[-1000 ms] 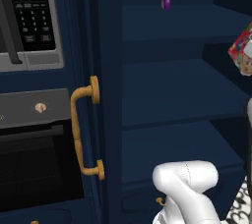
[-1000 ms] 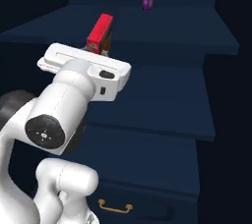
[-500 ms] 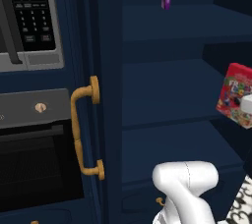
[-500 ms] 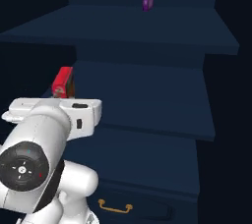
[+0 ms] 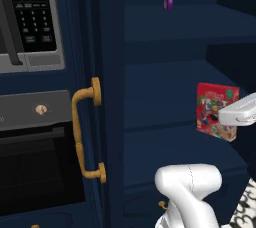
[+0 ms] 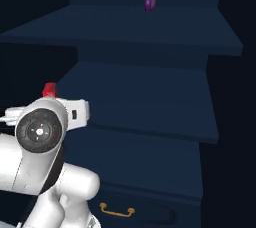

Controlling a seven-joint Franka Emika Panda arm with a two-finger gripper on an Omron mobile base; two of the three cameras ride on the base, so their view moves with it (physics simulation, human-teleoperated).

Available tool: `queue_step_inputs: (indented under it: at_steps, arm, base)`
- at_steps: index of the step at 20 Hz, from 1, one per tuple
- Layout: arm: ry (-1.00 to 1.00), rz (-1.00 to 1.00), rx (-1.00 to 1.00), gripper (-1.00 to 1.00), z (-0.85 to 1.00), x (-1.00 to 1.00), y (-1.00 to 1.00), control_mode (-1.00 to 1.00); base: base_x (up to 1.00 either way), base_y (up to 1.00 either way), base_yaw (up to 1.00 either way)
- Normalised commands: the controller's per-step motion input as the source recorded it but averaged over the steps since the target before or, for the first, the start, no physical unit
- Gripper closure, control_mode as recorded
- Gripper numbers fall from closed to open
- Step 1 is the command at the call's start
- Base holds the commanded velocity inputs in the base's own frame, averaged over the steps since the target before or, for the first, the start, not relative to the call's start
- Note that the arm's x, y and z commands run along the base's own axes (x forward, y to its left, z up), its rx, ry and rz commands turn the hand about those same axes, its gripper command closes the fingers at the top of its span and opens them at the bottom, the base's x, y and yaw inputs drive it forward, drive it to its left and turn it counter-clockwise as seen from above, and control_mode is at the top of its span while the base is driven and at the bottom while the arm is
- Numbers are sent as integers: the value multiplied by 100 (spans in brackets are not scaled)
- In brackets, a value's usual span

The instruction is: Pick the cereal and place it on the digital scale for weighing, and close the cabinet.

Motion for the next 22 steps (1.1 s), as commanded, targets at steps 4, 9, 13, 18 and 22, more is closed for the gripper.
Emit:
queue_step_inputs:
  at_steps: [4,9,13,18,22]
  arm:
    - [0,15,4,100,-51,56,14,-100]
    - [-5,12,6,100,-75,12,16,-100]
    - [-34,-2,12,100,-63,-99,1,-100]
    - [-37,-31,17,100,-90,-100,53,-100]
    - [-20,-48,34,100,-66,43,78,-100]
  base:
    - [0,0,0]
    - [0,0,0]
    - [0,0,0]
    - [0,0,0]
    - [0,0,0]
